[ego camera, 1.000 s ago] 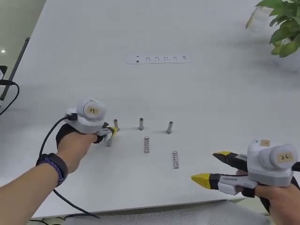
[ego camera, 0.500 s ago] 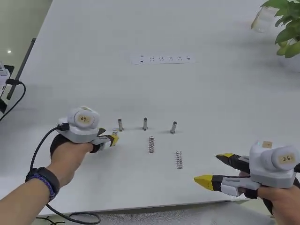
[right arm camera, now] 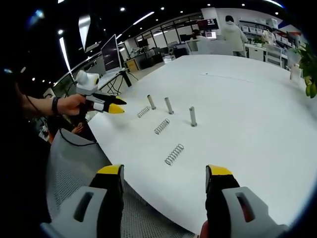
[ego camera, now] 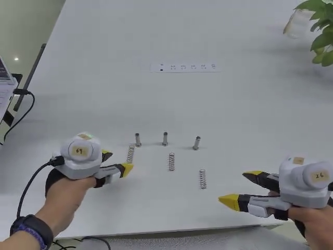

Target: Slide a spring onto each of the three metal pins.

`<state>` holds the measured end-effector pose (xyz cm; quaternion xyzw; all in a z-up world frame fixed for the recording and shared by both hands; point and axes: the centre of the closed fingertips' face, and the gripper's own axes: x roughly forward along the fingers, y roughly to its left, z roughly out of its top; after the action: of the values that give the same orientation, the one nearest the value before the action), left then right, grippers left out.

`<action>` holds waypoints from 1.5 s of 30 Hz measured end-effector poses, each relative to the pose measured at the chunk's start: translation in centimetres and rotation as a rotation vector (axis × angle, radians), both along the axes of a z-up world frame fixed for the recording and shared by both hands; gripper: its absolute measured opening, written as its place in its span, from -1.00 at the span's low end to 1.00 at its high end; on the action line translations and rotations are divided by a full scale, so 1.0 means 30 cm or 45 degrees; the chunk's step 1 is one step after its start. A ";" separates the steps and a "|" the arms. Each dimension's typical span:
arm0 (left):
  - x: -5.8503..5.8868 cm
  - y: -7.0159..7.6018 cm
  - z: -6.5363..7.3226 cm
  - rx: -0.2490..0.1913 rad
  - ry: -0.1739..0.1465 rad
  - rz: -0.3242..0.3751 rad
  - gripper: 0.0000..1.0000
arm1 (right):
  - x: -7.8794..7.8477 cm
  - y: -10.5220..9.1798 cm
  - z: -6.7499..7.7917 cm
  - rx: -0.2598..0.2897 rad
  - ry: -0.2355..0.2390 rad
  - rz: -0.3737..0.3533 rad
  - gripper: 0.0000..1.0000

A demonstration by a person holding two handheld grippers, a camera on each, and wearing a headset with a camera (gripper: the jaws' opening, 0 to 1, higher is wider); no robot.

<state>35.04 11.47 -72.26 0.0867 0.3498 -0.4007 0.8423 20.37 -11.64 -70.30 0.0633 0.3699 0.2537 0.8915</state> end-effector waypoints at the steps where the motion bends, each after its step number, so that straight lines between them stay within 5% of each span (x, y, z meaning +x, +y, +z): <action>1: -0.009 0.008 0.008 -0.004 -0.004 0.002 -0.24 | 0.003 -0.003 -0.001 0.000 0.000 -0.004 0.31; 21: -0.074 0.059 0.151 -0.123 -0.085 0.037 0.25 | 0.058 0.006 -0.021 0.008 -0.002 0.007 0.29; 45: -0.072 0.106 0.227 -0.133 -0.141 0.032 0.29 | 0.212 -0.035 -0.133 0.015 0.036 -0.115 0.10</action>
<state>32.87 14.66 -65.46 0.0604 0.2825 -0.4025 0.8686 26.74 -12.68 -74.28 0.0887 0.3778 0.2145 0.8963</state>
